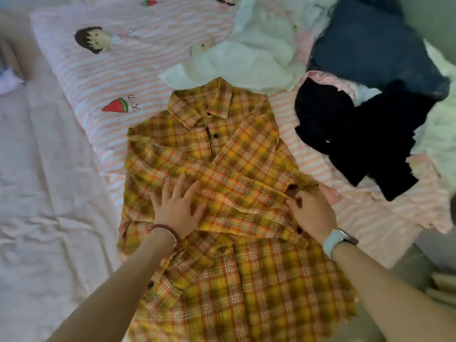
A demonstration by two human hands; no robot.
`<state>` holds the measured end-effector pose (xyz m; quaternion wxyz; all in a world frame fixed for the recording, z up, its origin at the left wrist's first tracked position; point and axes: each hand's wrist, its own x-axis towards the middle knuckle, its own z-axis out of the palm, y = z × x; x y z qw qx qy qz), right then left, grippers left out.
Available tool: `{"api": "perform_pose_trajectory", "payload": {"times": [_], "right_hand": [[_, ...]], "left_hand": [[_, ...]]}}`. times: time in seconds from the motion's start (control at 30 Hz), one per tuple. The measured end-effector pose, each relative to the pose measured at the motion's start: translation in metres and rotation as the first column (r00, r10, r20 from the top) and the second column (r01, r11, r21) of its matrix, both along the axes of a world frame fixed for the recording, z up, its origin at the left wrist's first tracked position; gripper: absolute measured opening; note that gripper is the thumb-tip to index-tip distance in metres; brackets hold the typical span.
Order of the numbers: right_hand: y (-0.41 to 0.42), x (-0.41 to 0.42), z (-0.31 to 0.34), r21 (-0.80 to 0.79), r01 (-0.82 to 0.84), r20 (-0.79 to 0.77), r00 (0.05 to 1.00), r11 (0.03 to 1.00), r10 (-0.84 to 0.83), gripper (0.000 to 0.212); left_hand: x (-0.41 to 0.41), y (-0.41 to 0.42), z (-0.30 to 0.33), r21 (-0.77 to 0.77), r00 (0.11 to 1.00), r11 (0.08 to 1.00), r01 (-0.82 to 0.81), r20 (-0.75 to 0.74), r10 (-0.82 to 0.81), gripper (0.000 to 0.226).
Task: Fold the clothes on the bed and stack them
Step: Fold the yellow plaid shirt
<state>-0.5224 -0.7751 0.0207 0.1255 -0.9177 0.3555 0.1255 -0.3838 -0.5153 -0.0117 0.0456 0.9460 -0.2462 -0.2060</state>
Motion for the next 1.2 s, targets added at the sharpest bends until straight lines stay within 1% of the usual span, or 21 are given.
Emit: {"api": "perform_pose_trajectory", "payload": {"times": [0.07, 0.1, 0.17, 0.23, 0.3, 0.37, 0.43, 0.47, 0.5, 0.53, 0.6, 0.63, 0.7, 0.73, 0.8, 0.87, 0.9, 0.97, 1.07, 1.13, 1.2], "right_hand": [[0.002, -0.009, -0.002, 0.012, -0.003, 0.141, 0.990, 1.000, 0.002, 0.029], [0.002, -0.013, -0.002, 0.066, 0.009, 0.204, 0.979, 0.998, -0.022, 0.028], [-0.002, -0.022, -0.003, 0.247, 0.020, 0.288, 0.953, 0.969, -0.093, 0.026], [-0.010, -0.027, -0.005, 0.445, 0.003, 0.300, 0.942, 0.896, -0.152, 0.020], [-0.023, -0.028, -0.005, 0.555, -0.021, 0.284, 0.945, 0.832, -0.165, 0.021], [-0.037, -0.028, -0.005, 0.487, -0.062, 0.232, 0.971, 0.871, -0.060, 0.021], [-0.049, -0.030, -0.005, 0.247, -0.144, 0.114, 0.986, 0.958, 0.119, 0.015], [-0.052, -0.030, -0.004, 0.112, -0.185, 0.071, 0.981, 0.976, 0.178, 0.012], [-0.053, -0.029, -0.004, -0.007, -0.217, 0.078, 0.973, 0.976, 0.217, 0.009], [-0.052, -0.028, -0.003, -0.101, -0.245, 0.146, 0.955, 0.964, 0.258, 0.006], [-0.045, -0.018, -0.002, -0.239, -0.339, 0.343, 0.847, 0.910, 0.406, 0.004], [-0.037, -0.010, -0.004, -0.258, -0.410, 0.387, 0.786, 0.875, 0.482, 0.014], [-0.018, 0.011, -0.011, -0.216, -0.576, 0.348, 0.709, 0.788, 0.614, 0.036], [-0.010, 0.022, -0.016, -0.174, -0.654, 0.272, 0.686, 0.736, 0.675, 0.043], [0.000, 0.039, -0.028, -0.085, -0.766, 0.048, 0.636, 0.637, 0.770, 0.051], [-0.001, 0.049, -0.039, 0.041, -0.800, -0.126, 0.590, 0.598, 0.798, 0.054], [-0.004, 0.052, -0.041, 0.074, -0.799, -0.141, 0.585, 0.597, 0.799, 0.054], [-0.006, 0.063, -0.036, 0.045, -0.792, -0.044, 0.608, 0.609, 0.793, 0.048], [-0.013, 0.103, -0.025, -0.124, -0.745, 0.214, 0.625, 0.655, 0.751, 0.037], [-0.022, 0.148, -0.018, -0.194, -0.684, 0.267, 0.652, 0.703, 0.709, 0.037], [-0.034, 0.196, -0.017, -0.226, -0.624, 0.237, 0.709, 0.748, 0.664, 0.039]], "left_hand": [[0.001, -0.018, 0.002, -0.006, 0.996, 0.996, 0.089, 0.027, -0.089, 0.058], [0.003, -0.029, 0.002, 0.003, 0.993, 0.993, 0.117, 0.015, -0.117, 0.058], [0.009, -0.050, -0.001, 0.007, 0.994, 0.995, 0.100, -0.032, -0.100, 0.057], [0.018, -0.066, -0.005, -0.010, 0.999, 1.000, 0.028, -0.041, -0.028, 0.057], [0.030, -0.077, -0.006, -0.024, 1.000, 0.999, -0.023, 0.017, 0.023, 0.051], [0.040, -0.086, -0.004, -0.074, 0.992, 0.996, -0.051, 0.114, 0.059, 0.034], [0.046, -0.094, -0.002, -0.205, 0.968, 0.972, -0.111, 0.199, 0.153, 0.024], [0.046, -0.097, -0.001, -0.270, 0.951, 0.953, -0.135, 0.234, 0.201, 0.022], [0.047, -0.100, -0.001, -0.306, 0.937, 0.942, -0.141, 0.264, 0.227, 0.021], [0.046, -0.103, -0.001, -0.300, 0.934, 0.945, -0.134, 0.280, 0.222, 0.023], [0.042, -0.106, -0.007, -0.180, 0.958, 0.979, -0.097, 0.249, 0.141, 0.038], [0.039, -0.107, -0.012, -0.091, 0.973, 0.993, -0.073, 0.212, 0.091, 0.047], [0.039, -0.104, -0.026, 0.043, 0.986, 0.998, -0.045, 0.160, 0.037, 0.059], [0.040, -0.102, -0.032, 0.080, 0.988, 0.996, -0.051, 0.147, 0.039, 0.063], [0.044, -0.099, -0.041, 0.120, 0.992, 0.991, -0.065, 0.120, 0.051, 0.065], [0.050, -0.098, -0.043, 0.132, 0.995, 0.990, -0.054, 0.092, 0.042, 0.065], [0.053, -0.097, -0.041, 0.115, 0.995, 0.992, -0.050, 0.091, 0.039, 0.064], [0.065, -0.092, -0.033, 0.052, 0.989, 0.998, -0.048, 0.139, 0.040, 0.059], [0.100, -0.080, -0.019, -0.022, 0.964, 0.998, -0.062, 0.260, 0.065, 0.054], [0.133, -0.070, -0.013, -0.056, 0.946, 0.987, -0.149, 0.282, 0.159, 0.053], [0.168, -0.060, -0.011, -0.052, 0.929, 0.964, -0.261, 0.258, 0.265, 0.056]]}}
